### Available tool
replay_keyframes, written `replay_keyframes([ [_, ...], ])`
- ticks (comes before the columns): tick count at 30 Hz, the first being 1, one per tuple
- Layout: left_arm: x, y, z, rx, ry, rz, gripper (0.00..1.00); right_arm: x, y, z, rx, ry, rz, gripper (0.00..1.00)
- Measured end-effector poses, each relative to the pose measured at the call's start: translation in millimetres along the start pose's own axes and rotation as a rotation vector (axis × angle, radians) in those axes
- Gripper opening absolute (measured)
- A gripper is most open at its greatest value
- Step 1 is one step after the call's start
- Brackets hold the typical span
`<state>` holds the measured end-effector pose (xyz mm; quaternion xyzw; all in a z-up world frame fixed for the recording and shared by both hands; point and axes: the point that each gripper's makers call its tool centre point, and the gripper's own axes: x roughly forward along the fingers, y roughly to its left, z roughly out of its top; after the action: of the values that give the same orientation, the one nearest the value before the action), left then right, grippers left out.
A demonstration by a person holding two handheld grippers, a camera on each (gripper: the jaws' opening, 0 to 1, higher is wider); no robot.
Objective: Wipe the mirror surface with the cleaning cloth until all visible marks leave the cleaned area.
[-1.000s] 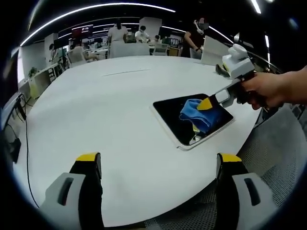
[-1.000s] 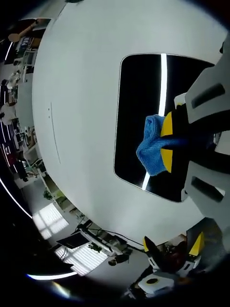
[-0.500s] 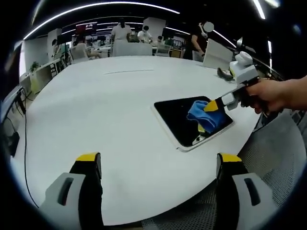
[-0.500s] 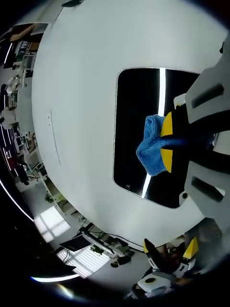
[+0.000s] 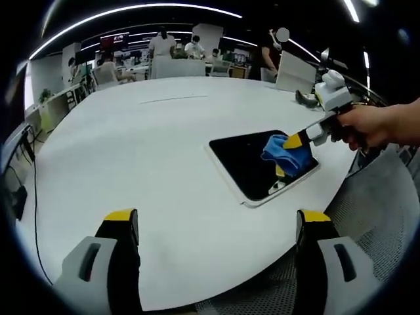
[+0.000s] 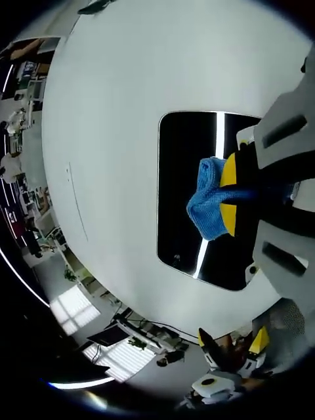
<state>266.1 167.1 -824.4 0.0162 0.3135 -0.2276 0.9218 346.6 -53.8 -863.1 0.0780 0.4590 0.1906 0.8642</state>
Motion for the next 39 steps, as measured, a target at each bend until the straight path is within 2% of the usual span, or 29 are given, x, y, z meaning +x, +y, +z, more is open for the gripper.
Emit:
replay_keyframes([
  [10, 0.5, 1.6, -2.1, -0.012, 0.004, 0.004, 0.99, -9.4, -28.1, 2.1, 0.048, -0.007, -0.02, 0.01],
  [22, 0.5, -1.5, -2.5, 0.003, 0.012, -0.008, 0.99, -16.7, -46.5, 2.3, 0.06, -0.013, -0.047, 0.01],
  [28, 1.5, -3.4, 0.1, 0.014, -0.005, -0.019, 0.99, -21.5, -57.3, 1.9, 0.074, -0.018, -0.065, 0.01],
  [39, 1.1, -3.4, 2.0, 0.01, -0.016, -0.018, 0.99, -21.8, -60.8, 1.5, 0.073, -0.004, -0.086, 0.02],
])
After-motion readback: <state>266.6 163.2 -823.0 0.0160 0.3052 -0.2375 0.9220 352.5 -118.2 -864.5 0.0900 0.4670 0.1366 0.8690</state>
